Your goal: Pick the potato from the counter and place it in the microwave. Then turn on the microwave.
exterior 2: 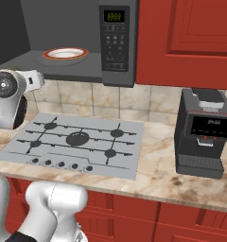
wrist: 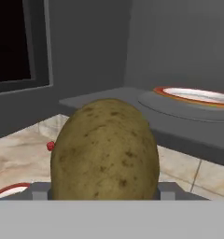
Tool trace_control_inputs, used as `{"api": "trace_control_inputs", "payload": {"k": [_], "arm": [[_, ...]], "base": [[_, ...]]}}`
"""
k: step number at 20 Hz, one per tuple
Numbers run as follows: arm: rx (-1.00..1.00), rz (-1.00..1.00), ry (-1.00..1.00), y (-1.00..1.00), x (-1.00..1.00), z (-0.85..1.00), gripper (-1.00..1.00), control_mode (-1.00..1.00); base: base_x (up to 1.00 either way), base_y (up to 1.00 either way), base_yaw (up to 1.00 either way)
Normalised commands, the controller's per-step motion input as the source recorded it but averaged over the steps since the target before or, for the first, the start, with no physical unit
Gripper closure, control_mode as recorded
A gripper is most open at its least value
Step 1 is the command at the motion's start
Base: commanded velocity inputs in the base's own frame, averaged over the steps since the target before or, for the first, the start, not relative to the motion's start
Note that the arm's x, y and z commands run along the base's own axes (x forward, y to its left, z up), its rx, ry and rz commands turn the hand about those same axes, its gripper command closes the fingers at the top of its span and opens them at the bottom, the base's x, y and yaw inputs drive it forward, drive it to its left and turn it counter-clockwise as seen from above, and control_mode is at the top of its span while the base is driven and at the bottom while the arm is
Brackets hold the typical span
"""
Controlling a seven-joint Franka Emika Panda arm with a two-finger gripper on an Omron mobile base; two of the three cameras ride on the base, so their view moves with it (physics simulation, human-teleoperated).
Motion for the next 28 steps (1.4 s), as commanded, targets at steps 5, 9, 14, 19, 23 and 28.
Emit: {"api": "trace_control_inputs", "payload": {"k": [5, 9, 14, 19, 23, 28], "arm": [[0.00, -0.28, 0.00, -0.26, 0.11, 0.89, 1.00, -1.00], [0.00, -0.25, 0.00, -0.13, 0.33, 0.54, 1.00, -1.00], [0.00, -0.23, 0.00, -0.18, 0.60, 0.04, 1.00, -1.00], [0.00, -0.17, 0.01, -0.22, 0.67, 0.00, 1.00, -1.00], [0.00, -0.09, 0.03, -0.05, 0.39, 0.00, 1.00, -1.00], [0.00, -0.02, 0.06, 0.00, 0.32, 0.00, 1.00, -1.00]], "base": [[0.00, 0.00, 0.00], [0.00, 0.00, 0.00], [0.00, 0.00, 0.00], [0.00, 0.00, 0.00], [0.00, 0.00, 0.00], [0.00, 0.00, 0.00]]}}
